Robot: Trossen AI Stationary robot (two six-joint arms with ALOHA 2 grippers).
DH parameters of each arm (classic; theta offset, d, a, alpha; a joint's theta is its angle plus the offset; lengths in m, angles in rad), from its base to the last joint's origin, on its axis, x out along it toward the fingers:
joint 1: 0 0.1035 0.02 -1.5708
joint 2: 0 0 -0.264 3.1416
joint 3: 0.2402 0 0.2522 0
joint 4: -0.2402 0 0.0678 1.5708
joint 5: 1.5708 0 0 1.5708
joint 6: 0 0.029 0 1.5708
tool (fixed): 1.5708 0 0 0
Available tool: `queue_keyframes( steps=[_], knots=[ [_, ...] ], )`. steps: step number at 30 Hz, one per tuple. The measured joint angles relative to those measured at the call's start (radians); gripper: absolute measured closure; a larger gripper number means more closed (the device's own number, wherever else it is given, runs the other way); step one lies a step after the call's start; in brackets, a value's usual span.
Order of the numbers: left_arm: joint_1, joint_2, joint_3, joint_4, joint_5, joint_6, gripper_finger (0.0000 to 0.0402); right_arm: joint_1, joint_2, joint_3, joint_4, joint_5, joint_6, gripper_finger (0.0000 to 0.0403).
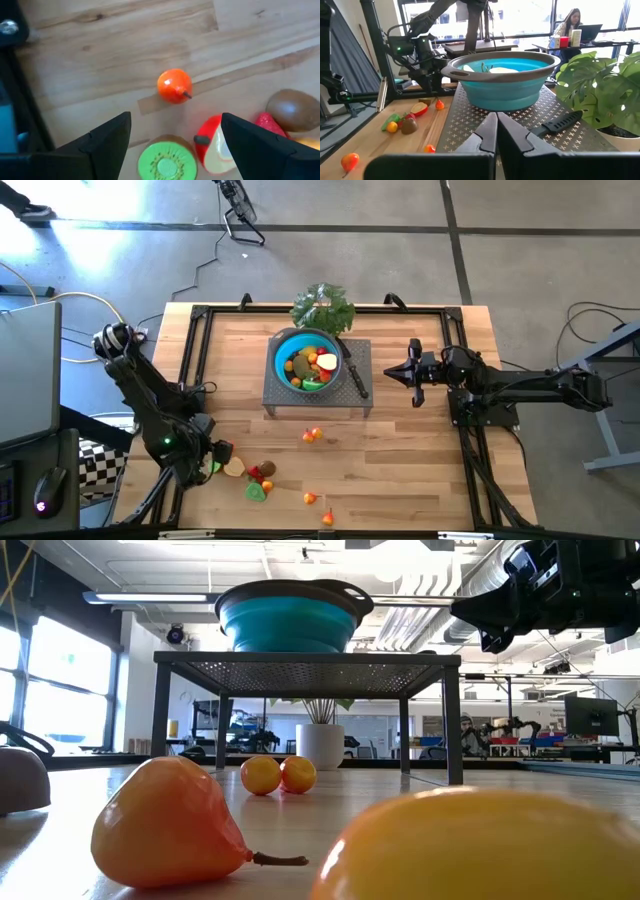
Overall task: Pick & Place Fruit
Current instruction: Put the strawberry into the blue strainer bowl on the shelf
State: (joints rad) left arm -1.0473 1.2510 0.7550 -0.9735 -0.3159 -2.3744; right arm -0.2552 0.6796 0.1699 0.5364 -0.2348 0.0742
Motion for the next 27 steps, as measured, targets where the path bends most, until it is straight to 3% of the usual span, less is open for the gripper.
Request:
queue_keyframes(
  steps=[27],
  knots=[
    [0.000,0.197,-0.004,0.043,-0.030,0.041,0.0098,0.000,0.000,0.000,-0.002,0.000,-0.019,0.0401]
  ],
)
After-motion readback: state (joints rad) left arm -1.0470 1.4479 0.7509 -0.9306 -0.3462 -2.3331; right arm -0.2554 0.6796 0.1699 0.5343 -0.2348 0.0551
